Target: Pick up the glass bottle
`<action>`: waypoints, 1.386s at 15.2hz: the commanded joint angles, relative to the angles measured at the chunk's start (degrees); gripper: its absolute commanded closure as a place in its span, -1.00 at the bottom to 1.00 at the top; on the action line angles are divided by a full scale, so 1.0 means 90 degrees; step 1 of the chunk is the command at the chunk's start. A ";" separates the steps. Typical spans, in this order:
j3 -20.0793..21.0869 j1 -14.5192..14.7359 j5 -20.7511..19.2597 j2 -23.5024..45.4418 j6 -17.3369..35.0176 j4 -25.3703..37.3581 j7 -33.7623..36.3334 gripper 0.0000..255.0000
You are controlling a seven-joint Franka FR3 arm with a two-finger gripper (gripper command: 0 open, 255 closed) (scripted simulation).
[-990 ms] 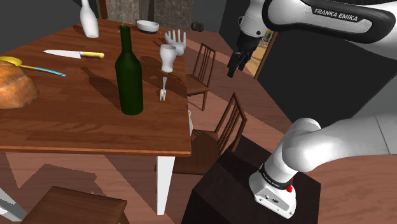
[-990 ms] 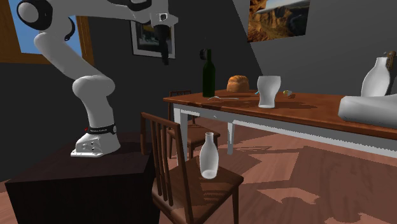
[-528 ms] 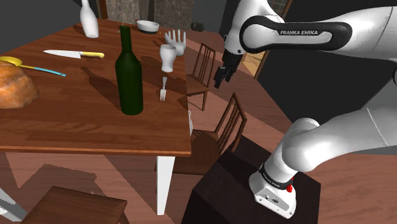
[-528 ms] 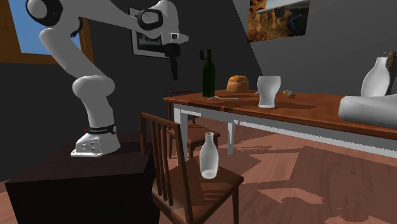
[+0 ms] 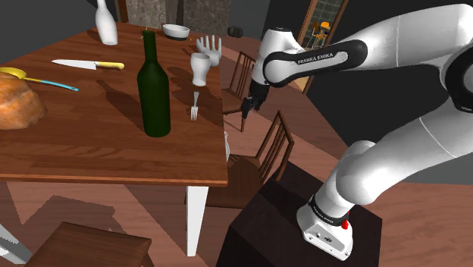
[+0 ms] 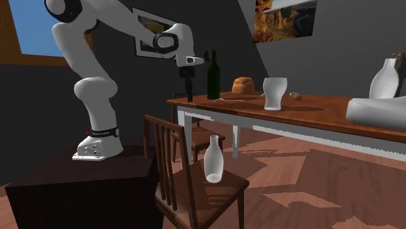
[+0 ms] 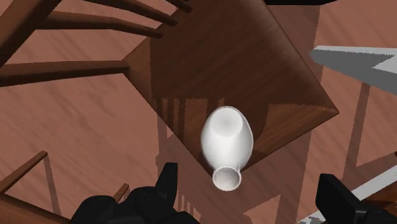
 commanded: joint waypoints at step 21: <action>-0.0012 0.0003 0.1226 0.4387 0.3292 0.1121 -0.0786 -1.00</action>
